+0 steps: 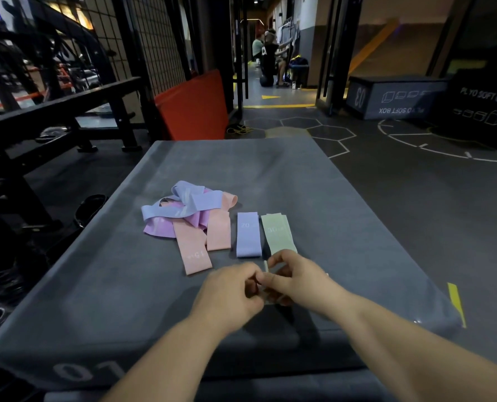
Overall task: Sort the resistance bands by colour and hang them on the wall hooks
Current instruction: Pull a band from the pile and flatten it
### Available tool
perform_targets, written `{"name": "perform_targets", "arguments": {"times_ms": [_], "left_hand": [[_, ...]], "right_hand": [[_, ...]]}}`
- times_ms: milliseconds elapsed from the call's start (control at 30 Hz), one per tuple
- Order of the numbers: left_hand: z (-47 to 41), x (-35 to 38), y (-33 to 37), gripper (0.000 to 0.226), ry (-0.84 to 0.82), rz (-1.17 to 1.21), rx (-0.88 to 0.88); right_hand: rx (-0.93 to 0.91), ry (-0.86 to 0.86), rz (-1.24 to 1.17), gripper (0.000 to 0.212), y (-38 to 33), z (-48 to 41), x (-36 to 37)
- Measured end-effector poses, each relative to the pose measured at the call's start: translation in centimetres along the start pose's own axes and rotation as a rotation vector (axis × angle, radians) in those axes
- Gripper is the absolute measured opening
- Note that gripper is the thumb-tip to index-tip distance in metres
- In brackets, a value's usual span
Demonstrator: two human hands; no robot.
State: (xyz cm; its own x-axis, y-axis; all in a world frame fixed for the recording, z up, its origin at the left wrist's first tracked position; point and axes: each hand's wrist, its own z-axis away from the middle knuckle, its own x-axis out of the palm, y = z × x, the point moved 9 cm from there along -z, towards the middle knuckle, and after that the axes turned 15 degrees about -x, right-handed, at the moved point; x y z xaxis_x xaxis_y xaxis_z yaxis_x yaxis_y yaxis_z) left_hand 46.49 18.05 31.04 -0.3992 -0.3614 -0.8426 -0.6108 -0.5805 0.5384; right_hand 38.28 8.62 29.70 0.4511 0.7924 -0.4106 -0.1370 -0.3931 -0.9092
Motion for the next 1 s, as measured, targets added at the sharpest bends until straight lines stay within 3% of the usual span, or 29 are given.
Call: {"name": "perform_targets", "arguments": {"times_ms": [67, 133, 333, 567, 1000], "left_hand": [[0.2, -0.1, 1.2, 0.017, 0.042, -0.077, 0.082], [0.1, 0.2, 1.4, 0.032, 0.055, -0.135, 0.124], [-1.3, 0.5, -0.9, 0.064, -0.010, -0.128, 0.016], [-2.1, 1.2, -2.2, 0.062, -0.123, -0.014, -0.046], [-1.9, 1.9, -2.0, 0.045, -0.168, -0.069, -0.081]], "right_hand": [[0.035, 0.039, 0.012, 0.031, 0.8, -0.1, -0.6], [0.056, 0.050, 0.009, 0.024, 1.2, -0.1, -1.3], [0.081, 0.035, 0.172, 0.023, 2.6, -0.1, -4.3], [0.142, 0.028, 0.282, 0.020, 3.8, 0.5, -7.4], [0.292, -0.022, 0.376, 0.024, 6.2, 1.4, -8.8]]}}
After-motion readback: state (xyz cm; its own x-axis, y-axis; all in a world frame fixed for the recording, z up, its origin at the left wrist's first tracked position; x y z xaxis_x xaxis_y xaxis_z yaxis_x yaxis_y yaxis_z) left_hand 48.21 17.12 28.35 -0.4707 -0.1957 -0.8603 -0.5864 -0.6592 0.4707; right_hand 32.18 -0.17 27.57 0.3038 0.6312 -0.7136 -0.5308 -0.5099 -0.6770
